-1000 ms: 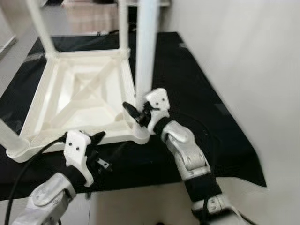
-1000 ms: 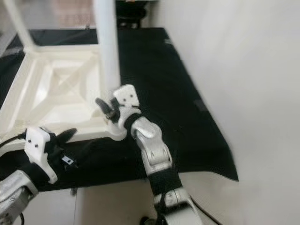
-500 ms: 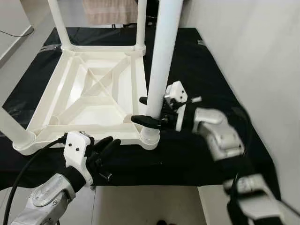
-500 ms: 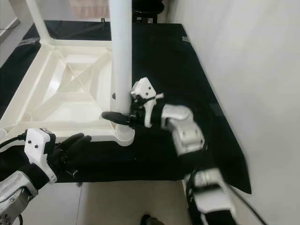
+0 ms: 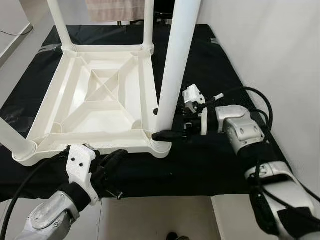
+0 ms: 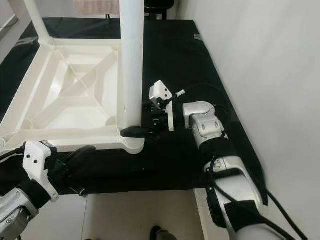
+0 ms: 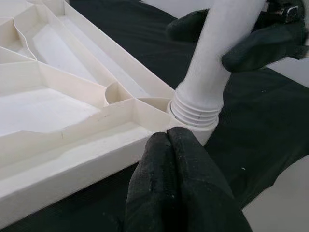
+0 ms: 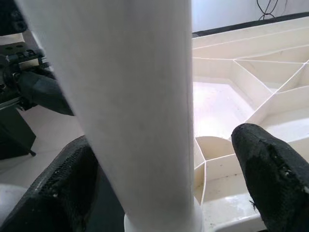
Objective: Building children table
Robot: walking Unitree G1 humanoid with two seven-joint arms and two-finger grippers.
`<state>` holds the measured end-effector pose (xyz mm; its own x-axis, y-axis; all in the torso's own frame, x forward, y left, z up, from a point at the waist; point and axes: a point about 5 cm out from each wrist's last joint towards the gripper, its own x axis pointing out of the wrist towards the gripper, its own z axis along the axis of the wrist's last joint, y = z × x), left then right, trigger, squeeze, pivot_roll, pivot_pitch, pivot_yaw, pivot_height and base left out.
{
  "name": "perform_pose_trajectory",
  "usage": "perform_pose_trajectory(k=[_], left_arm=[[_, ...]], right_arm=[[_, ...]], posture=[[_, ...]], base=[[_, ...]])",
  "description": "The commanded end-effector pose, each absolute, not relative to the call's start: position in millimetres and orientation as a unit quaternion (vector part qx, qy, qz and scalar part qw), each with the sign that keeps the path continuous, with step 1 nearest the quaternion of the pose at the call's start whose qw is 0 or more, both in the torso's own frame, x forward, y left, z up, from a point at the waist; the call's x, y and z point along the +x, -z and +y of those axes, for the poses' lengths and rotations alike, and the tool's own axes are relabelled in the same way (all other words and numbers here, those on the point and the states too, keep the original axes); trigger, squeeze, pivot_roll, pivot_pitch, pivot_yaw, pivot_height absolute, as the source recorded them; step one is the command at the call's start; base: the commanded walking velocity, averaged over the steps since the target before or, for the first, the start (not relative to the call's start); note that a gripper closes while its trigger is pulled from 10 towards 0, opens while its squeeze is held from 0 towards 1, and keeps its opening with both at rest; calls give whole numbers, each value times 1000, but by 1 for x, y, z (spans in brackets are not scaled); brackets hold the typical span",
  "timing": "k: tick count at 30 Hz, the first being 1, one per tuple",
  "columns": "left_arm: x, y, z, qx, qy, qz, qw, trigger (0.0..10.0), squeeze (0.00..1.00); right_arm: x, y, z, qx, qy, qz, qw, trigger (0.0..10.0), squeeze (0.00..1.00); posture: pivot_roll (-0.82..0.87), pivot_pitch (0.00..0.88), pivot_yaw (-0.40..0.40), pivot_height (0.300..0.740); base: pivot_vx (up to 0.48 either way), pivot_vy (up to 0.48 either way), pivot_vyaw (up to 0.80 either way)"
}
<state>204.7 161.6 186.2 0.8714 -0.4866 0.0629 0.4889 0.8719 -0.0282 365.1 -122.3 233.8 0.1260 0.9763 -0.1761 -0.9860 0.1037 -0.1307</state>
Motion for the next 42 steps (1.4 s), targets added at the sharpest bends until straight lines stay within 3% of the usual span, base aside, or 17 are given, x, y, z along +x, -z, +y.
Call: perform_pose_trajectory(k=[1,12,15,16,17,18,19,20,21,22,24,32,33,36,37,38,42], left_arm=[[201,-184,161,-23,258,-18,966,0,0],[204,-169,165,-15,262,6,965,0,0],[209,-167,167,1,251,5,968,0,0],[211,-167,168,4,248,4,969,745,0],[211,-167,168,4,248,4,969,745,0],[212,-167,168,7,247,2,969,3608,0],[212,-167,168,7,247,2,969,3608,0],[213,-167,169,9,245,1,969,10000,0],[213,-167,169,9,245,1,969,10000,0],[215,-168,171,15,241,0,970,10000,0],[219,-167,172,24,235,-4,972,10000,0],[222,-168,176,16,188,-23,982,10000,0],[220,-169,177,17,167,-31,985,10000,0],[219,-169,178,20,153,-36,987,10000,0],[219,-170,177,25,148,-40,988,10000,0],[219,-170,175,31,156,-43,986,10000,0],[219,-171,173,34,165,-45,985,10000,0]], right_arm=[[365,-234,-125,-107,-663,21,740,0,0],[368,-213,-150,-70,-576,-6,814,0,0],[357,-195,-151,-84,-484,-7,871,0,0],[347,-190,-145,-73,-465,-9,882,0,0],[347,-190,-145,-73,-465,-9,882,0,0],[339,-183,-139,-65,-429,-6,901,0,0],[339,-183,-139,-65,-429,-6,901,0,0],[333,-172,-133,-68,-346,9,936,0,0],[333,-172,-133,-68,-346,9,936,0,0],[317,-153,-121,-58,-273,31,960,0,0],[301,-136,-103,-77,-215,47,973,0,0],[317,-141,-87,-87,-225,39,970,0,0],[323,-146,-86,-100,-236,32,966,10000,0],[324,-150,-86,-107,-243,28,964,10000,0],[328,-155,-85,-108,-265,21,958,10000,988],[332,-162,-81,-97,-312,2,945,10000,1000],[336,-167,-78,-93,-350,-11,932,10000,1000]], posture=[[97,200,-56,740],[55,124,-47,740],[44,114,-51,740],[38,115,-50,740],[38,115,-50,740],[36,115,-49,740],[36,115,-49,740],[26,116,-38,740],[26,116,-38,740],[22,113,-29,740],[9,95,-15,740],[26,84,-39,740],[34,82,-42,740],[35,82,-43,740],[35,84,-43,740],[35,86,-45,740],[38,88,-47,740]], base=[[0,0,0],[0,0,0],[0,0,0],[0,0,0],[0,0,0],[0,0,0],[0,0,0],[0,0,0],[0,0,0],[0,0,0],[0,0,0],[0,0,0],[0,0,0],[0,0,0],[0,0,0],[0,0,0],[0,0,0]])
